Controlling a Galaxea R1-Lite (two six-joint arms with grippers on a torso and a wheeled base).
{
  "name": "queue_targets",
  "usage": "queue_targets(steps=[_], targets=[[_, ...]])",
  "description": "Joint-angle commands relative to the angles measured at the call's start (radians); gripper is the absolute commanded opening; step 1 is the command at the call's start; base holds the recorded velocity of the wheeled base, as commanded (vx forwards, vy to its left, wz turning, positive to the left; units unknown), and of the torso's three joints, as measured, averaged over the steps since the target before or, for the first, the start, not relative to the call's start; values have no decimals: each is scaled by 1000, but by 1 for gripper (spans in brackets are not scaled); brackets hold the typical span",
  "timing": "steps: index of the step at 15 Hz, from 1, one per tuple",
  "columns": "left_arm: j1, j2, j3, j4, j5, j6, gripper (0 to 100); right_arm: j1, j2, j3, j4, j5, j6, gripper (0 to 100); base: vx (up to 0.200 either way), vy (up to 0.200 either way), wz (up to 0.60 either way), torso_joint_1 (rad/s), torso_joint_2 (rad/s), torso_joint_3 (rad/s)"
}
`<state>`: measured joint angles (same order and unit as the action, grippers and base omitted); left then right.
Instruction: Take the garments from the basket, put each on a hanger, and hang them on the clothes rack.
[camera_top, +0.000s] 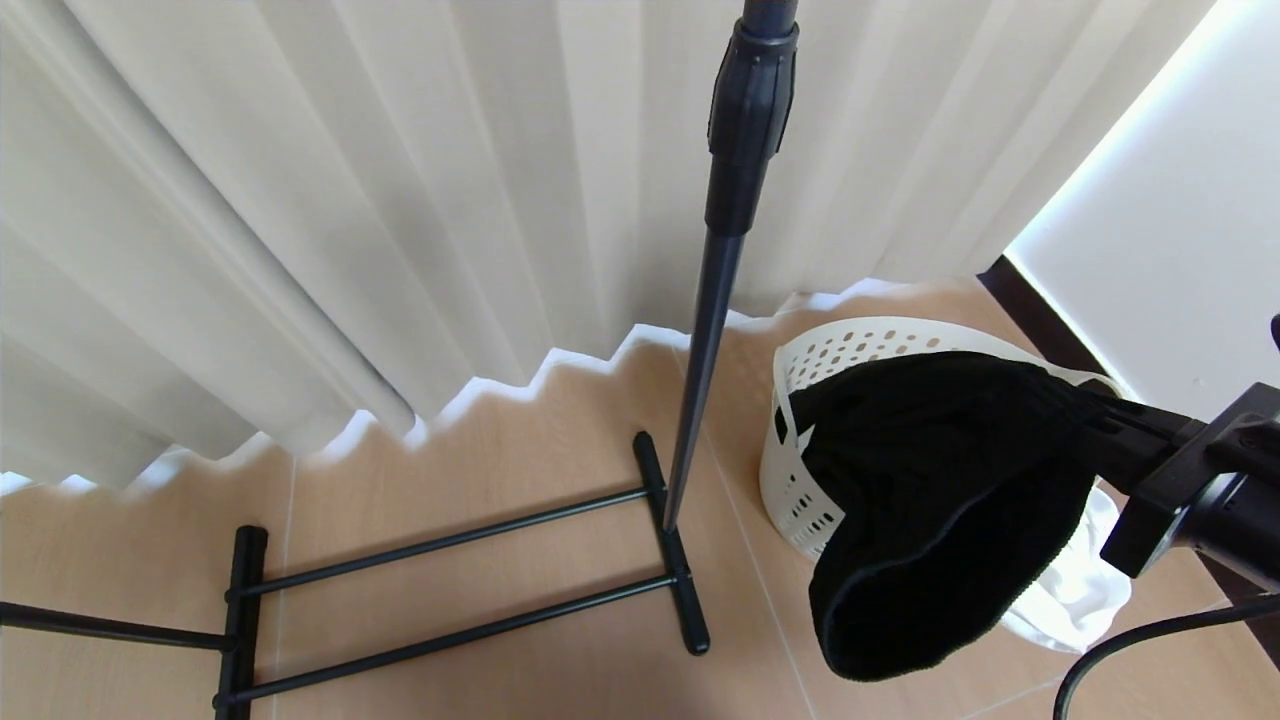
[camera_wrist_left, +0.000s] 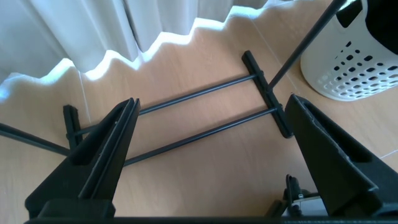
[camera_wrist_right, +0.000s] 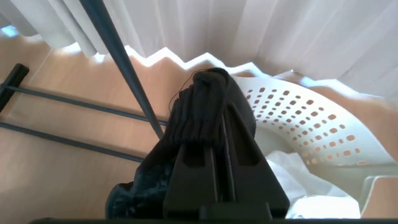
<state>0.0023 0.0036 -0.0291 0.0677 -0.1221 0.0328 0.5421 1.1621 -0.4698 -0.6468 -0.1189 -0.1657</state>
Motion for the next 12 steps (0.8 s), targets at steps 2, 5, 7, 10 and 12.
queue_targets(steps=[2, 5, 7, 10, 12], targets=[[1, 1, 0, 0, -1, -1, 100, -25, -2, -3, -4, 1, -1, 0, 0, 0, 0, 0, 0, 190], [1, 1, 0, 0, 1, -1, 100, -27, 1, -4, -1, 1, 0, 0, 0, 0, 0, -1, 2, 199], [1, 1, 0, 0, -1, -1, 100, -27, 4, -6, -1, 1, 0, 0, 0, 0, 0, 2, 0, 205], [1, 1, 0, 0, -1, -1, 100, -28, 19, 2, -4, 4, 0, 0, 0, 0, 0, -2, 4, 203], [1, 1, 0, 0, 1, -1, 100, -28, 19, -4, -5, 5, 3, 0, 0, 0, 0, 5, 5, 200]])
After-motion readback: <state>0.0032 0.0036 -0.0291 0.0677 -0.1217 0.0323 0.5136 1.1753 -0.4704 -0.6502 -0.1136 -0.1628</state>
